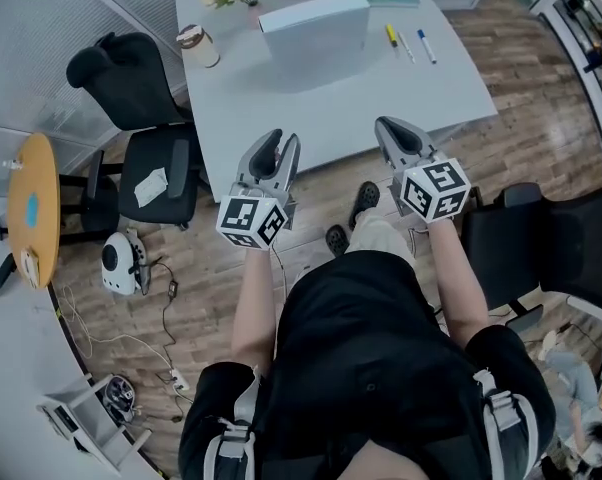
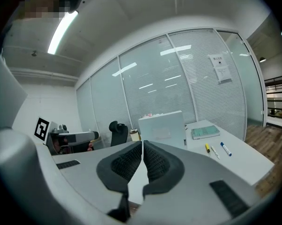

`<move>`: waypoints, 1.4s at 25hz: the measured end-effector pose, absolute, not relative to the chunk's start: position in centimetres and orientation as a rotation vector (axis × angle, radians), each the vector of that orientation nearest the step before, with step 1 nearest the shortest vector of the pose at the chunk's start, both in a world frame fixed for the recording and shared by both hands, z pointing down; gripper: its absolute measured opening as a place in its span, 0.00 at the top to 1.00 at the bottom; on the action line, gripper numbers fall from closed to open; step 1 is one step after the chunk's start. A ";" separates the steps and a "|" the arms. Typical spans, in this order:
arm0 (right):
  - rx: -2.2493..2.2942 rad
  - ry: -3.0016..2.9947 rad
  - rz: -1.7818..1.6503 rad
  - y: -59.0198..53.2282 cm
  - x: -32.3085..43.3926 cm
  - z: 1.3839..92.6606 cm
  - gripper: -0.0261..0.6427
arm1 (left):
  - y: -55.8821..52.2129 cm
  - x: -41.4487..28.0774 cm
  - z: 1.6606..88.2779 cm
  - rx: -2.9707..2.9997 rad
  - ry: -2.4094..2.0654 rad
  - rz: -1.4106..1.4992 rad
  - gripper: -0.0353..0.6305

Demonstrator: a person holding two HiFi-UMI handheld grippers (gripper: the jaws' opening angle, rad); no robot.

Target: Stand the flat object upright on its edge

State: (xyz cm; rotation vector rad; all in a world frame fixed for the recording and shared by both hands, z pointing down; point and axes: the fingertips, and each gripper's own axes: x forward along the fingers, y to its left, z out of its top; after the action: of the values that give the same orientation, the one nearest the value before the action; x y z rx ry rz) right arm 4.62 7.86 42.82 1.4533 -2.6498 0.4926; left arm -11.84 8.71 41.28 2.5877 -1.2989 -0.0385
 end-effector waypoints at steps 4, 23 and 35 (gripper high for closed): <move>1.480 -2.674 0.457 9.0 4.7 41.3 0.94 | 10.1 -10.8 39.2 2.618 -1.267 -0.072 0.78; 1.491 -2.817 0.223 10.7 4.1 32.0 0.94 | 11.1 -8.8 31.4 2.703 -1.292 -0.136 0.90; 1.483 -2.793 0.202 11.4 3.3 31.9 0.94 | 11.7 -8.6 31.7 2.699 -1.296 -0.119 0.90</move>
State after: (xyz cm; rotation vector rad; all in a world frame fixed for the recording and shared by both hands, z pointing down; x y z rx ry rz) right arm 3.34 11.35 31.92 1.4829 -2.7926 0.2020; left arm -8.59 11.68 31.67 2.6986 -1.2960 -0.1194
